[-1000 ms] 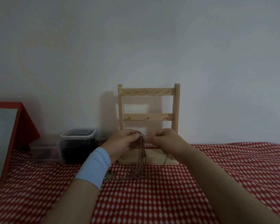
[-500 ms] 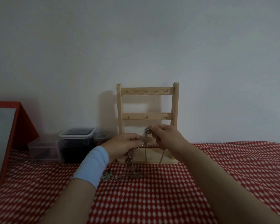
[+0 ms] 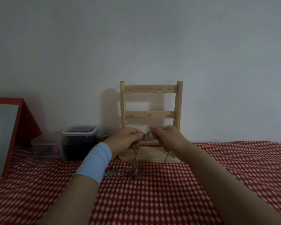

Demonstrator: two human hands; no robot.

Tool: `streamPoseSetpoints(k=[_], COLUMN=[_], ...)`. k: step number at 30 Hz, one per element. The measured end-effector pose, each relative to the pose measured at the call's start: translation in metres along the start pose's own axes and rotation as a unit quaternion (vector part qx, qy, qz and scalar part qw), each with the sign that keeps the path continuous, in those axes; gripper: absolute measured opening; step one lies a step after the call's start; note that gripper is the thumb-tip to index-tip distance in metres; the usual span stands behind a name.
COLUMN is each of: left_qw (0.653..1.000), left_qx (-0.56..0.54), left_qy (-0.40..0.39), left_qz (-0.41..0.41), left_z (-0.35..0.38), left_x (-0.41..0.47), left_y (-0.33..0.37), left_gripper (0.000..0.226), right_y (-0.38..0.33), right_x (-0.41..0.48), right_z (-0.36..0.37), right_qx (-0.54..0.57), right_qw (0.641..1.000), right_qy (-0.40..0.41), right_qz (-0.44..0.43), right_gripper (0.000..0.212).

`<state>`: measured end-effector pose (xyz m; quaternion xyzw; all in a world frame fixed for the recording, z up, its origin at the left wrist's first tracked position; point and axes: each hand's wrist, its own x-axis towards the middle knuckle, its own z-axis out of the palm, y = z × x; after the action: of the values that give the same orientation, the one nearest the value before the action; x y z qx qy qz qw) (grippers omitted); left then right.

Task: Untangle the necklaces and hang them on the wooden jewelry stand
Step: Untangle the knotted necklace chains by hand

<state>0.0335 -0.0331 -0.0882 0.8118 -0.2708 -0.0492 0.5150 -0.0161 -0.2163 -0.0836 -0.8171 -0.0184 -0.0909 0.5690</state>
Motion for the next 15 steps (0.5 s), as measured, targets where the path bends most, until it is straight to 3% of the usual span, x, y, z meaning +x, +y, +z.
streamPoseSetpoints(k=[4,8,11,15], left_qw=[0.999,0.982,0.981,0.995], left_qx=[-0.048,-0.186,-0.193,-0.098], left_qy=[0.013,-0.007,-0.01,-0.024], left_qz=[-0.014,-0.035,-0.027,-0.018], left_z=[0.0023,0.0049,0.0039,0.0011], left_x=[0.0015,-0.001,-0.0012,-0.0033], left_y=[0.0006,0.0048,0.0052,0.0062], left_gripper=[0.036,0.034,0.03,0.018], right_y=[-0.0011,-0.0037,-0.0035,-0.0043], right_x=[-0.0042,-0.0077,-0.0074,-0.0075], right_z=[-0.0001,-0.002,-0.002,-0.0008], right_qx=[-0.022,-0.019,-0.004,0.018], right_qw=[0.999,0.996,0.995,0.995], right_qy=[-0.046,-0.059,-0.034,-0.056], right_qz=[-0.006,-0.067,-0.092,-0.077], right_gripper=[0.048,0.022,0.017,0.038])
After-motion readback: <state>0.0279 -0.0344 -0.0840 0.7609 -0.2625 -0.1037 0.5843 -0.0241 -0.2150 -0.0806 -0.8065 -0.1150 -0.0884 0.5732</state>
